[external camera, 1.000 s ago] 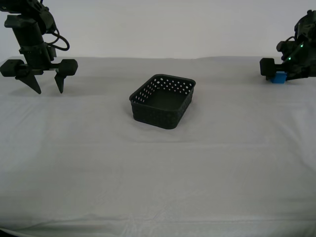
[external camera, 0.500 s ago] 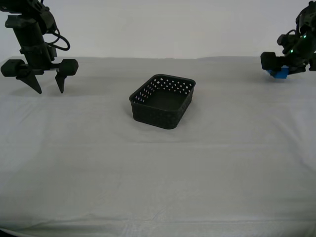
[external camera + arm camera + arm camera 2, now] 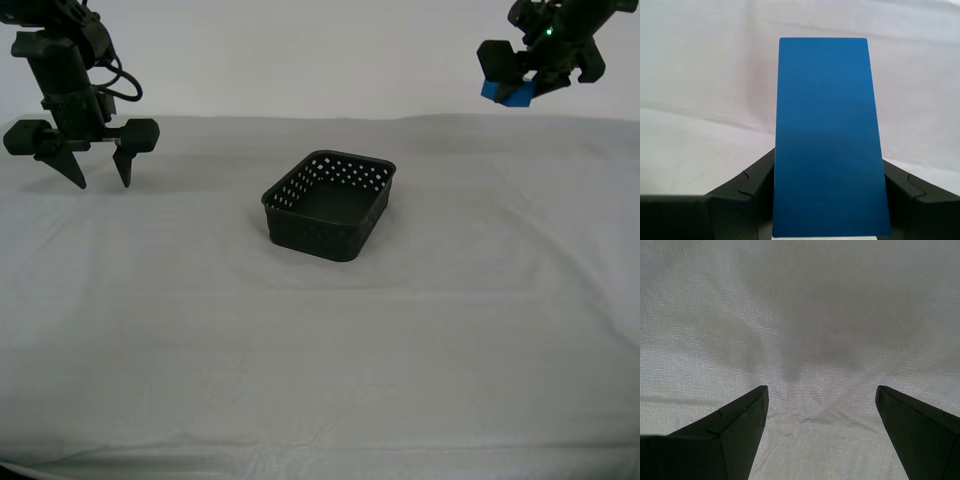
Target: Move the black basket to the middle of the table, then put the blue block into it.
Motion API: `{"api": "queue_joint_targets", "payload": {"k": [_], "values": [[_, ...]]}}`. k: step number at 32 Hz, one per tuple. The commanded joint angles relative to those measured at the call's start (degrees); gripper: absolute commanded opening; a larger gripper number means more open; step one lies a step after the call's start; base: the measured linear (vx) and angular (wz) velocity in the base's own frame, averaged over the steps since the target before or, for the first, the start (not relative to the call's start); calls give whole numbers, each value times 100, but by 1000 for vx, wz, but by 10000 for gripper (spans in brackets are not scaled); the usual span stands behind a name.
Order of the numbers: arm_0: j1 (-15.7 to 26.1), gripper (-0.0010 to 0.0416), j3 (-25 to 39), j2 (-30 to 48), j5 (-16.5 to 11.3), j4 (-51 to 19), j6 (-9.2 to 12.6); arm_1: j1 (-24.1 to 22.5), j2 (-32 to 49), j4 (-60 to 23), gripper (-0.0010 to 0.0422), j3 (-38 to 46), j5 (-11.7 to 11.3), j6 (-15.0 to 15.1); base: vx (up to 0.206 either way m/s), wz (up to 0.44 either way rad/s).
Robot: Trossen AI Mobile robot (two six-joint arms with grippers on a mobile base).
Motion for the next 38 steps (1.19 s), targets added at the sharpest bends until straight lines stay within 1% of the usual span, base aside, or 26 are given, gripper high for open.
{"api": "queue_joint_targets", "payload": {"k": [1,2,3,5,6,9,10,11,12,13,14,16,17,19,23,24,31,33,34,37,38], "values": [[389,-1,4,-195,-98,-286,-4,-2,-2,0,295,0,-4,-4,0,0],[439,-1,4,-214,-140,-315,2,-2,-2,2,295,0,-4,-2,0,0],[693,-1,4,-260,-155,-442,13,-2,-2,0,295,-7,-4,17,0,0],[881,-1,-42,-299,-155,-468,15,-2,-2,0,295,-13,-7,39,0,0],[1130,-1,-275,-448,-155,-422,24,-2,-2,0,295,-15,-7,59,0,0],[1386,-1,-713,-662,-157,-291,42,0,-2,0,295,-20,-7,63,0,0],[1598,-1,-1252,-903,-160,7,70,-2,-2,15,295,-20,-4,63,0,0],[1733,-1,-1521,-1047,-232,98,87,-2,-2,22,295,-20,-4,70,0,0],[1786,-1,-1591,-1093,-284,105,92,-2,-2,26,295,-20,-7,74,0,0],[1974,-1,-1794,-1198,-433,144,114,-7,-2,46,295,-20,-4,76,0,0],[2033,-1,-1829,-1220,-437,146,120,-7,-2,52,295,-20,-4,76,0,0],[2422,-1,-1875,-1314,-483,162,157,-7,-2,48,295,-20,-4,122,0,0],[2618,-1,-1867,-1338,-586,160,212,-7,0,55,295,-20,-4,138,0,0],[2850,-1,-1867,-1340,-691,160,310,-7,-2,46,295,-20,-4,146,0,0],[3399,-1,-1867,-1338,-686,243,348,-7,-2,37,295,-20,-4,267,0,0],[3473,-1,-1867,-1338,-691,297,350,-4,-2,39,295,-20,-4,282,0,0],[3499,2,-1867,-1333,-691,356,376,-7,-2,39,295,-20,-4,315,0,0],[3499,26,-1869,-1290,-691,313,439,-7,-2,37,295,-20,-4,317,0,0],[3501,49,-1869,-1290,-691,315,452,-7,-2,33,295,-20,-4,317,0,0],[3504,79,-1869,-1292,-691,323,455,-7,-2,31,295,-20,-4,317,0,0],[3504,124,-1869,-1292,-688,326,455,-7,-2,15,295,-20,-4,317,0,0]]}}
